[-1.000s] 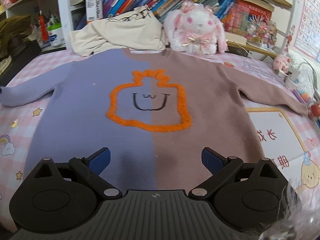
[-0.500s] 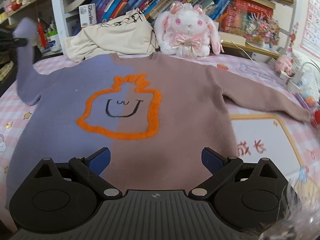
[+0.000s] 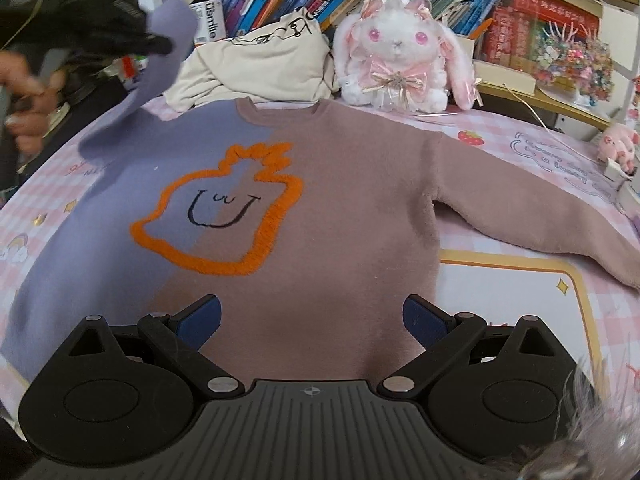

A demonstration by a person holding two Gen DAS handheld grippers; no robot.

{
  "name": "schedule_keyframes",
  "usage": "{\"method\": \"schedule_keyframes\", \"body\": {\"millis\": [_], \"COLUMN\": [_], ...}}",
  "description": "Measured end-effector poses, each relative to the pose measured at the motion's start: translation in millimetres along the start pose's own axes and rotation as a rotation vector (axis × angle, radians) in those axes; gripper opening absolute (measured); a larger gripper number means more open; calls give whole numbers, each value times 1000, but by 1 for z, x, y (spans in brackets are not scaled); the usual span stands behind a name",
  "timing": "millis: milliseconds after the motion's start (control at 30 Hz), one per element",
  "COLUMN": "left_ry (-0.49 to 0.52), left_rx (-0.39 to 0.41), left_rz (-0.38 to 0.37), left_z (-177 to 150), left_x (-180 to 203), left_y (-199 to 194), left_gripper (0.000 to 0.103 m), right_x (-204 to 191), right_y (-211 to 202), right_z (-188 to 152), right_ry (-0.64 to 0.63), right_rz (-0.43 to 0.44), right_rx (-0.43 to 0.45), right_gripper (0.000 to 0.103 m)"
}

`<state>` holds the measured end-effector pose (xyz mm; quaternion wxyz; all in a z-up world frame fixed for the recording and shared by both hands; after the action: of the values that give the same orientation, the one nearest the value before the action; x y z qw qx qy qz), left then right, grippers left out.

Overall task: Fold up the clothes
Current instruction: 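Fold the lavender sleeve across the sweater body with the left gripper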

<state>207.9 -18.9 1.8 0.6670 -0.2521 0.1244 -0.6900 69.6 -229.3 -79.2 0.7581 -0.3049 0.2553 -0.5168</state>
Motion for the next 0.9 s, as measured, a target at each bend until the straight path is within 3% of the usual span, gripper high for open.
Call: {"method": "schedule_keyframes", "body": {"millis": [333,400,433,500,533,567,667,767,900], "left_ry": [41,59,67,71,67,65,87,124,182], "left_rx": [-65,-76,-88,-121,-128,-129,-98,-85,-91], "left_rz": [-10,-6,3,3,-3,-11,-67,-57,103], "left_z": [-21,-27,-31,-38,-40,-42,-43,-51,-72], "left_x": [66,76,79,86,90,93,102,95,58], "left_y": [42,49,52,58,57,55,37,14,-16], "left_gripper": [4,11,20,47,72,81,82,82,82], "right_x": [31,34,36,39,41,42,44,43,39], "right_y": [-14,-15,-16,-17,-18,-18,-20,-20,-18], "right_z": [-7,-9,-10,-11,-12,-12,-12,-11,-13], "right_ry": [-21,-26,-28,-28,-24,-21,-13,-8,1], "right_rz": [41,45,47,50,50,50,51,66,85], "right_rx": [22,22,22,22,22,22,27,30,22], "right_gripper": [98,98,98,98,98,98,98,98,98]}}
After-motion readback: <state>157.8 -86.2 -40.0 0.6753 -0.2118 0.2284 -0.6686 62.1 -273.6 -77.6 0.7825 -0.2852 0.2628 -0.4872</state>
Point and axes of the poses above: each gripper's, at about its wrist camera, not at the fingertips, and y roughly the way its jaws point, x to its right, z to its top, the point moved 8 cm from there along y, roughly the way its jaws point
